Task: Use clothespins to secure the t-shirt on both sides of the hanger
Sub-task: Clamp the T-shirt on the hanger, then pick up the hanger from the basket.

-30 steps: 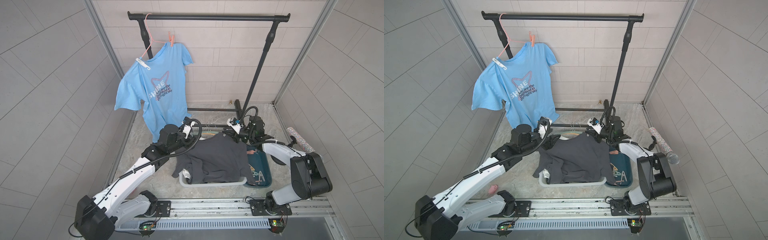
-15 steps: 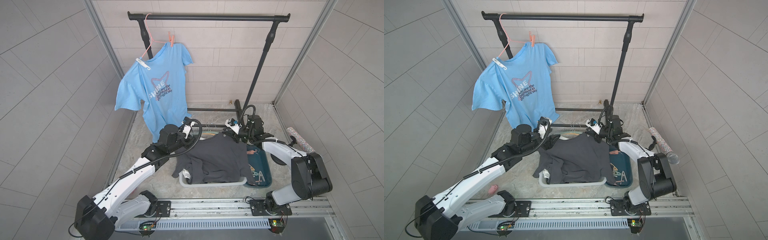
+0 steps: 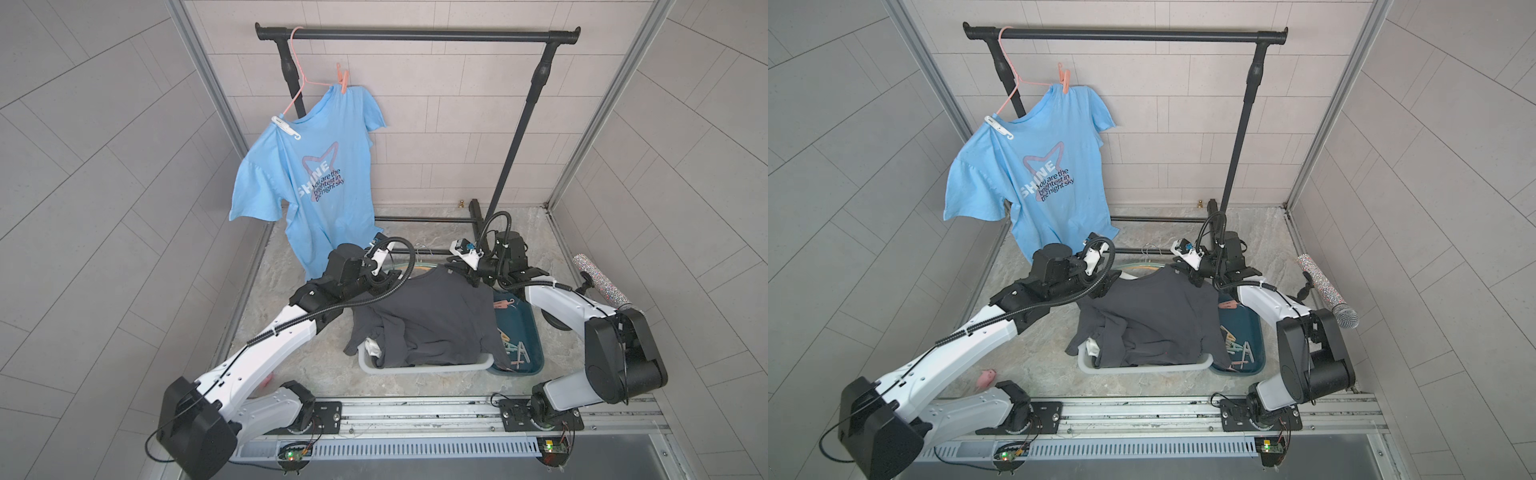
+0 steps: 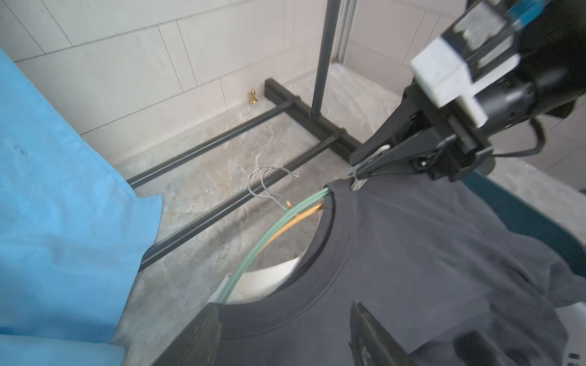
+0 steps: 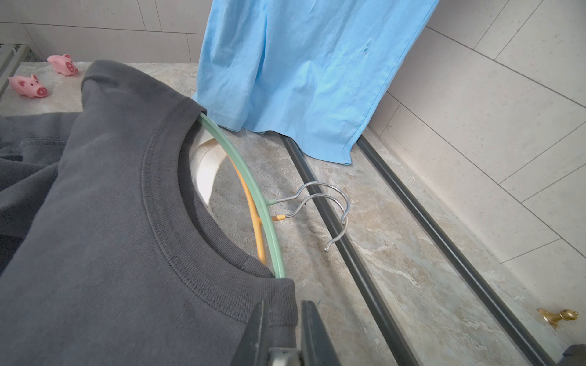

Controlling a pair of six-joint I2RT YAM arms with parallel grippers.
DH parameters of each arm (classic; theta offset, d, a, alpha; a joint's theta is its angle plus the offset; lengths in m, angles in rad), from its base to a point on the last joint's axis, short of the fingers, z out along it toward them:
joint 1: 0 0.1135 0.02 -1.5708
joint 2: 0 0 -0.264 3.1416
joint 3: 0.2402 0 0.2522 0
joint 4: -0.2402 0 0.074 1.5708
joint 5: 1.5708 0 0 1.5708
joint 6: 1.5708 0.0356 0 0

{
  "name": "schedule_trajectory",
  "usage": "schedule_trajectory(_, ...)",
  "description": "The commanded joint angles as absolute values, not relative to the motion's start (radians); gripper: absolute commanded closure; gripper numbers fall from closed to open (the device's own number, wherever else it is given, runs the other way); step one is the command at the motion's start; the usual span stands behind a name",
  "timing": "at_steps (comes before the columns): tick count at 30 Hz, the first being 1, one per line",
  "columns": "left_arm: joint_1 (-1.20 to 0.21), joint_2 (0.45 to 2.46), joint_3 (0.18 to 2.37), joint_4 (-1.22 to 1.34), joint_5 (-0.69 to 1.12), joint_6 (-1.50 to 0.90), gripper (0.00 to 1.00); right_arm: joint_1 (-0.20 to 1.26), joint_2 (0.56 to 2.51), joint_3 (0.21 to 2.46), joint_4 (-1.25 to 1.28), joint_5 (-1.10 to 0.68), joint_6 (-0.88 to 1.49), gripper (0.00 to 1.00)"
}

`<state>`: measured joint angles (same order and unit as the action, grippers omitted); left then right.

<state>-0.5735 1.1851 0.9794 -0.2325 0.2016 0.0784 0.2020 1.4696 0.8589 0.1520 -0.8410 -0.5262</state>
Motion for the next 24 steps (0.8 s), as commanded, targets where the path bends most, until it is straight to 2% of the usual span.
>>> schedule_trajectory(1,-0.571,1.296,1.133,-0.42,0.136,0.182,0.31,0.202,1.445,0.83,0.143,-0.825,-0.521,0.94)
schedule_trajectory(6,-0.577,1.482,1.279,-0.542,0.045,0.316,0.31,0.202,1.442,0.827,0.163,-0.835,-0.513,0.97)
schedule_trajectory(11,-0.577,1.588,1.347,-0.587,0.0,0.443,0.38,0.203,1.437,0.827,0.168,-0.843,-0.511,0.99)
schedule_trajectory(15,-0.577,1.655,1.392,-0.645,-0.005,0.548,0.4,0.206,1.432,0.825,0.166,-0.845,-0.508,0.99)
schedule_trajectory(20,-0.575,1.724,1.449,-0.668,-0.063,0.573,0.4,0.211,1.427,0.824,0.156,-0.843,-0.512,0.99)
schedule_trajectory(24,-0.575,1.749,1.46,-0.669,-0.072,0.581,0.46,0.214,1.42,0.823,0.136,-0.838,-0.524,0.99)
